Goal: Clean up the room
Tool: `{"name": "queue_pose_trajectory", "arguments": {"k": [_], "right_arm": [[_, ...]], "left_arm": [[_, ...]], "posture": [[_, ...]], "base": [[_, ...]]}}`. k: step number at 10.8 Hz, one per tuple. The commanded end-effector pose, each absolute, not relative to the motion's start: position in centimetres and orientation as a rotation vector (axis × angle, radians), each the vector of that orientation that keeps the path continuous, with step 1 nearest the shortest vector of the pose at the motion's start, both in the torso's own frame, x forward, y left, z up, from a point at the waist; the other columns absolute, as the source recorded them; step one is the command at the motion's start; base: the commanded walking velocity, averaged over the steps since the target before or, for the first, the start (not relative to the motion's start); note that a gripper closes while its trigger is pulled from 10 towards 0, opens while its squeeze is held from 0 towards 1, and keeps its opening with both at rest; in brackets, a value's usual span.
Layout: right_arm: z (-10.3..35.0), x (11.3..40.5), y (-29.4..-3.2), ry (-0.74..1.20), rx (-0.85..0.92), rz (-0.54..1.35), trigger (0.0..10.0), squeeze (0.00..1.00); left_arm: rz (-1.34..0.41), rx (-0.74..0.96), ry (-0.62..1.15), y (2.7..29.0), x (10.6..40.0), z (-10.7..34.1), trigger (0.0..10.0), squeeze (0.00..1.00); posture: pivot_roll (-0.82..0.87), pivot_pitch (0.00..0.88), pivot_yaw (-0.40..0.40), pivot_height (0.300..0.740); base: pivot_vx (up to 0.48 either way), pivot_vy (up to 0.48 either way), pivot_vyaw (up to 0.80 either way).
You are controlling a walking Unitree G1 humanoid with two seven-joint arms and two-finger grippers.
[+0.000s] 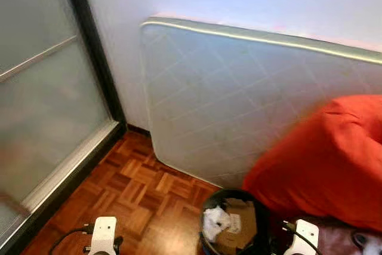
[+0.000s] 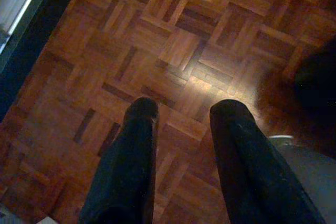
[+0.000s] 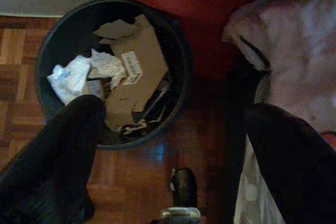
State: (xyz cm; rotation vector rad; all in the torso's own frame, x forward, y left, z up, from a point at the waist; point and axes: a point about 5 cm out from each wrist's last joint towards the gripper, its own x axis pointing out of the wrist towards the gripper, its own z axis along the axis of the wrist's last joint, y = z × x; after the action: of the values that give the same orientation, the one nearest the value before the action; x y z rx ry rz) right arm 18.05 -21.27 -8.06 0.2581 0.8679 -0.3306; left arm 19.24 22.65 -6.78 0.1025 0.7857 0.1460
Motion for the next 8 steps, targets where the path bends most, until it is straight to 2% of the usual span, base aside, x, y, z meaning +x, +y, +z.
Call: {"name": "queue_pose_trajectory", "arguments": {"k": [1,8], "right_arm": [[-8.03,18.28,-20.9,0.868,0.26,-0.321,10.0,0.0],[-8.04,18.25,-20.87,0.865,0.263,-0.335,10.0,0.0]], "left_arm": [[0.154,0.102,0.813,22.95,18.63,-7.09,10.0,0.0],[0.15,0.104,0.813,22.99,18.58,-7.09,10.0,0.0]], "posture": [[0.16,0.0,-0.003,0.74],[0.15,0.0,0.001,0.74]], "base": [[0.0,0.307,0.0],[0.0,0.302,0.0]]}}
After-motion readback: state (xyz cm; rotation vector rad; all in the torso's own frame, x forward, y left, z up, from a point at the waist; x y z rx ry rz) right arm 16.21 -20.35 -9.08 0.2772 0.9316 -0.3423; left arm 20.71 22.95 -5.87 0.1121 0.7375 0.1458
